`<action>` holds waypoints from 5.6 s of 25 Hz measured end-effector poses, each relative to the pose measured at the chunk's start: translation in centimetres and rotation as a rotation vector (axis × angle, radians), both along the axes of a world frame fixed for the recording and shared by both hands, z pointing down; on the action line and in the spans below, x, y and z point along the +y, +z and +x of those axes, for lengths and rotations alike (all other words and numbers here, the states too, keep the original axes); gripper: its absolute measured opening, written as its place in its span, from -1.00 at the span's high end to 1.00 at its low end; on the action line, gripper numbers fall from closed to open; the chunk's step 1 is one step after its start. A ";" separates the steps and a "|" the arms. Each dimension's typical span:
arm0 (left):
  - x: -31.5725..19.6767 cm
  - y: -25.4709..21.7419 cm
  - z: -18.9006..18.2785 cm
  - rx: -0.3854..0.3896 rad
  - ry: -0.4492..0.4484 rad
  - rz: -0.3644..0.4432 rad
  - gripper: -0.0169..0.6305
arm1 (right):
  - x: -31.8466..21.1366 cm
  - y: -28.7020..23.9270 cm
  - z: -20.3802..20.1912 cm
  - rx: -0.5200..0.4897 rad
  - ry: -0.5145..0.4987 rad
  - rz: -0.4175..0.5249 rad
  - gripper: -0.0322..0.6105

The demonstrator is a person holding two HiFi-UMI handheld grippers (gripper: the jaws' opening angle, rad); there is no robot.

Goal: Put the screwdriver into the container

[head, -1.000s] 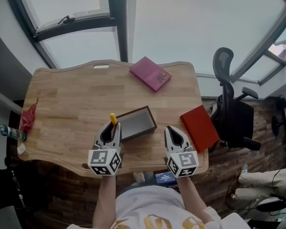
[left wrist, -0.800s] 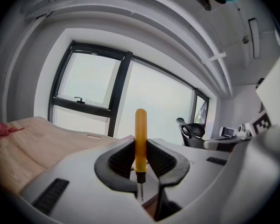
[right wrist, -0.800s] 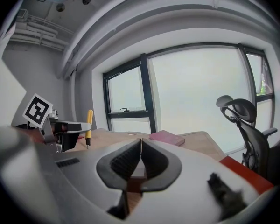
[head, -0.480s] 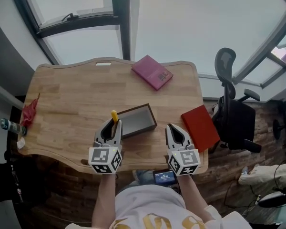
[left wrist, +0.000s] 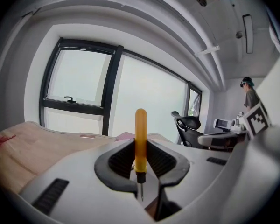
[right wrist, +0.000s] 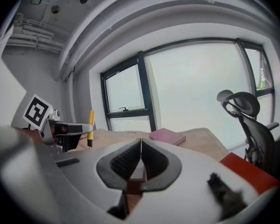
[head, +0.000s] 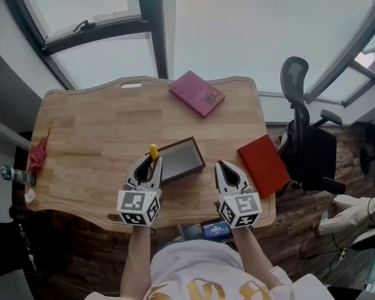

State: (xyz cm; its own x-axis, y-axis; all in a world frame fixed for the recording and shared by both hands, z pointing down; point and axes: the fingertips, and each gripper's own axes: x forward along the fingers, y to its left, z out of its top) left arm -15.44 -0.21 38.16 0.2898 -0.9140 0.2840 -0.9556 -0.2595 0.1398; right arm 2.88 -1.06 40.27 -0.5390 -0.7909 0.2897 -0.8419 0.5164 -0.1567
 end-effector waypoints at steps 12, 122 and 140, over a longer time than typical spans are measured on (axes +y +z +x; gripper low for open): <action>-2.5 3.3 0.5 -0.022 0.050 -0.089 0.70 | -2.6 2.5 -0.6 0.007 -0.006 -0.057 0.80; -4.9 21.2 8.4 -0.320 0.583 -0.817 0.70 | -10.2 13.6 1.4 0.064 0.030 -0.317 0.80; -4.2 22.5 8.7 -0.292 0.619 -0.939 0.70 | -10.8 14.7 1.5 0.075 0.029 -0.334 0.80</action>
State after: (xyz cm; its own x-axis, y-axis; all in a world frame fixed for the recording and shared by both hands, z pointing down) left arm -6.77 -4.46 60.71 0.4251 -0.0337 0.9045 -0.7294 -0.6045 0.3202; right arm 4.41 -11.91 54.99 -0.4853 -0.6599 0.5736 -0.8709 0.4227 -0.2505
